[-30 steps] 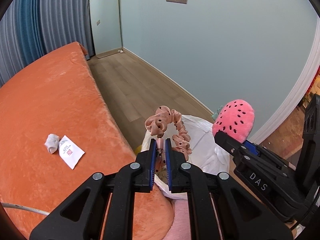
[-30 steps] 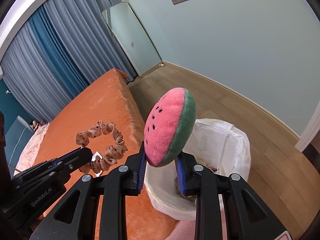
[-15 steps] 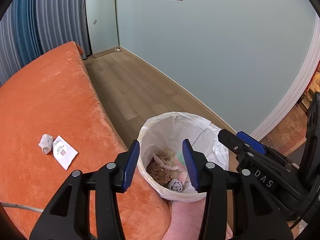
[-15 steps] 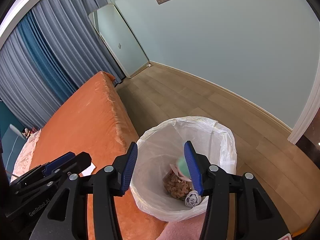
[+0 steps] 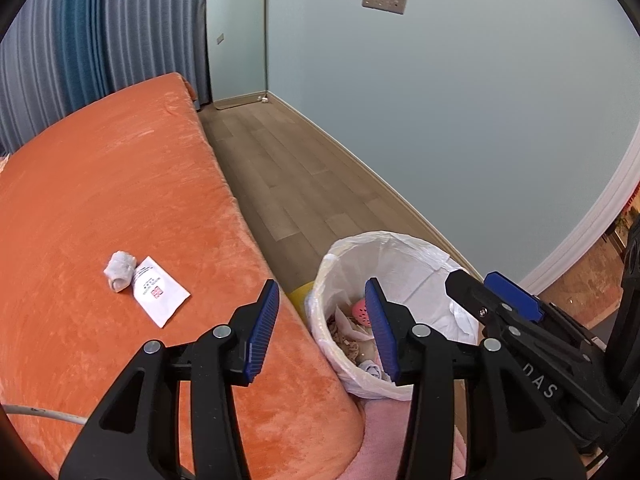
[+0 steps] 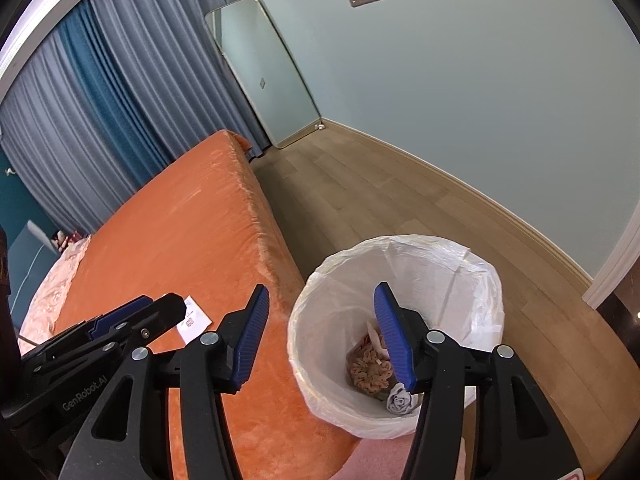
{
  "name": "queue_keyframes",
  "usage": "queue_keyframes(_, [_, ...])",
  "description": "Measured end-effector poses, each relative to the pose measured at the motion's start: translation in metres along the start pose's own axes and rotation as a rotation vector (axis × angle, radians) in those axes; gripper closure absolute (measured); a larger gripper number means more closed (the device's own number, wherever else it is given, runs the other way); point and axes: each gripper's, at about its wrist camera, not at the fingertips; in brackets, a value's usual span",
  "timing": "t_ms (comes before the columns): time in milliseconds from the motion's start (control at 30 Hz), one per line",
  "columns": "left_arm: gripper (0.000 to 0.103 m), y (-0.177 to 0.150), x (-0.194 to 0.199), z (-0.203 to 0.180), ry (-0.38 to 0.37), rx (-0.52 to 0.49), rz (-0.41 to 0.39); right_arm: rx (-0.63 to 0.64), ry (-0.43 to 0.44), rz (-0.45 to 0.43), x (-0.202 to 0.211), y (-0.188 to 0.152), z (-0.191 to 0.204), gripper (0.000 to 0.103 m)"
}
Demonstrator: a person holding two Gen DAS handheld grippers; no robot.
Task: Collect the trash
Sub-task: 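Carry scrunchie and watermelon plush to the bin and open both tools, then grasp the white sock with the left tool while the right tool grasps the paper packet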
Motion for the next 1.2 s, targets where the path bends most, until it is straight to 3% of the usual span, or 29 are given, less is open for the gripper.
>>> queue_keyframes(333, [0.06,-0.003,0.013,0.042,0.068,0.07,-0.015,0.077,0.062,0.031,-0.005,-0.006,0.047,0.049])
queue_keyframes(667, [0.06,-0.02,0.027,0.117,0.22,0.171,-0.011,0.177,0.13,0.086,-0.022,-0.026,0.114,0.049])
queue_keyframes(933, [0.059,-0.038,0.027,0.193,0.333,0.264,0.018,0.237,0.186,0.154,-0.058,-0.051,0.16,0.049])
queue_keyframes(1133, [0.053,-0.046,0.013,0.243,0.391,0.321,0.042,0.243,0.222,0.225,-0.103,-0.072,0.187,0.049])
queue_keyframes(1200, [0.044,-0.048,0.004,0.256,0.402,0.334,0.05,0.252,0.227,0.245,-0.12,-0.079,0.196,0.049])
Point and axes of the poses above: each gripper's, at about its wrist camera, not at the fingertips, and x roughly against the way its jaws point, z to its left, y to its top, and after that the axes turned 11 degrees about -z, right-handed
